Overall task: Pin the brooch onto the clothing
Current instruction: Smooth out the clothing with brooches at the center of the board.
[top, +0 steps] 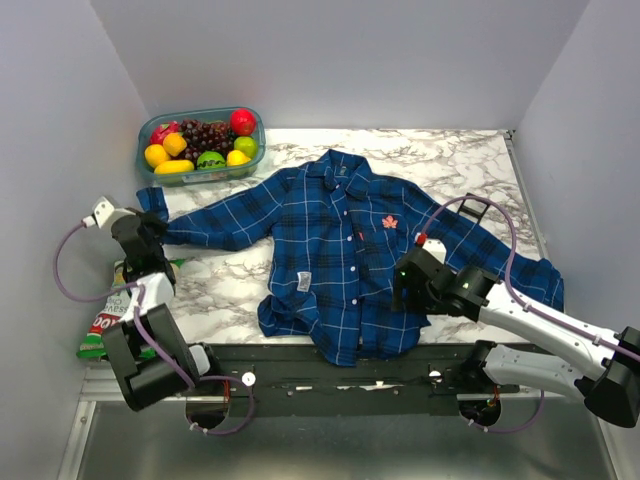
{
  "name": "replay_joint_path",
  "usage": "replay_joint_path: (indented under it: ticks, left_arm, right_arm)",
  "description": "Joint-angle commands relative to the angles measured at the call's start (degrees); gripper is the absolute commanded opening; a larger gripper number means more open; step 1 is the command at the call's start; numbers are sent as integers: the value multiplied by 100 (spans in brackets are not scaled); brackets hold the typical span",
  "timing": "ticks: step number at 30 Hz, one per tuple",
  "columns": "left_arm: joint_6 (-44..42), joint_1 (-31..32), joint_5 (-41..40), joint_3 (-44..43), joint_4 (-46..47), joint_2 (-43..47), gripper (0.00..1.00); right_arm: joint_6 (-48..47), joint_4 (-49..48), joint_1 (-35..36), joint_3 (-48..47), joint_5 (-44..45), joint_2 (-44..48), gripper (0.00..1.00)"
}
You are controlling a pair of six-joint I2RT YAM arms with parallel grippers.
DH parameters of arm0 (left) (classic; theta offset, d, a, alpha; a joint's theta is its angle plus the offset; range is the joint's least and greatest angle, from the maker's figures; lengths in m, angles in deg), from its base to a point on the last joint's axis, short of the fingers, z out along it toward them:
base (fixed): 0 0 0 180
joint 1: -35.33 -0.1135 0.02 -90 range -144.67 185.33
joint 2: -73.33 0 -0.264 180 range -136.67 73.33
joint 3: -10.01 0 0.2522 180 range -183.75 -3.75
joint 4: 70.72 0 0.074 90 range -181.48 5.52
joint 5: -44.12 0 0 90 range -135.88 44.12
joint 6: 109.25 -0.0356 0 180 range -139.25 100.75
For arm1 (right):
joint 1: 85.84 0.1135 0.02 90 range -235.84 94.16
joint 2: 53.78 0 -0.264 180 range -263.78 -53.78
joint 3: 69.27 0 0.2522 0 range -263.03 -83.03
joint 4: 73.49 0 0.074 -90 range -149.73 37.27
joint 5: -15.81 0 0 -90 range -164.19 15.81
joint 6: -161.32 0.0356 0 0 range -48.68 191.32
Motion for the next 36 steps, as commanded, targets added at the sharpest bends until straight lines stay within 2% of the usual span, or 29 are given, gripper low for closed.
replay_joint_path:
  ticks: [1, 5, 8, 11, 15, 19, 23, 25, 29, 33, 36]
  left_arm:
    - [391, 5, -1252, 277, -490, 766, 11]
    - [690, -4, -1455, 303, -1133, 934, 15]
    - [804, -4, -1666, 163, -1862, 1145, 26]
    - [848, -4, -1851, 136, -2452, 1329, 29]
    - [1120, -4, -1790, 285, -2970, 1768, 54]
    - [1200, -4, -1509, 321, -3409, 2286, 57]
    - [815, 136, -1262, 93, -3709, 2586, 62]
    - [560, 259, -938, -65, -3509, 2613, 62]
    - [-12, 750, -550, -820, -3586, 1894, 60]
    - [-689, 2048, -560, -1462, -3490, 1094, 60]
    - [-1040, 2561, -243, -1901, -3463, 470, 61]
  right_arm:
    - [29, -52, 32, 71, -34, 52, 81]
    - [-14, -105, 32, 44, -69, 52, 81]
    - [-50, -61, 41, 27, -52, 113, 81]
    - [-85, -26, 41, 44, 10, 219, 81]
    - [-120, -8, 41, 27, 1, 306, 81]
    - [-173, 18, 32, 36, -16, 482, 81]
    - [-243, 18, 41, 53, 10, 623, 81]
    - [-278, 18, 32, 36, 19, 623, 81]
    - [-278, -17, 32, 10, 36, 544, 81]
    - [-261, -104, 32, -70, 45, 421, 81]
    - [-208, -105, 32, -262, 115, 290, 84]
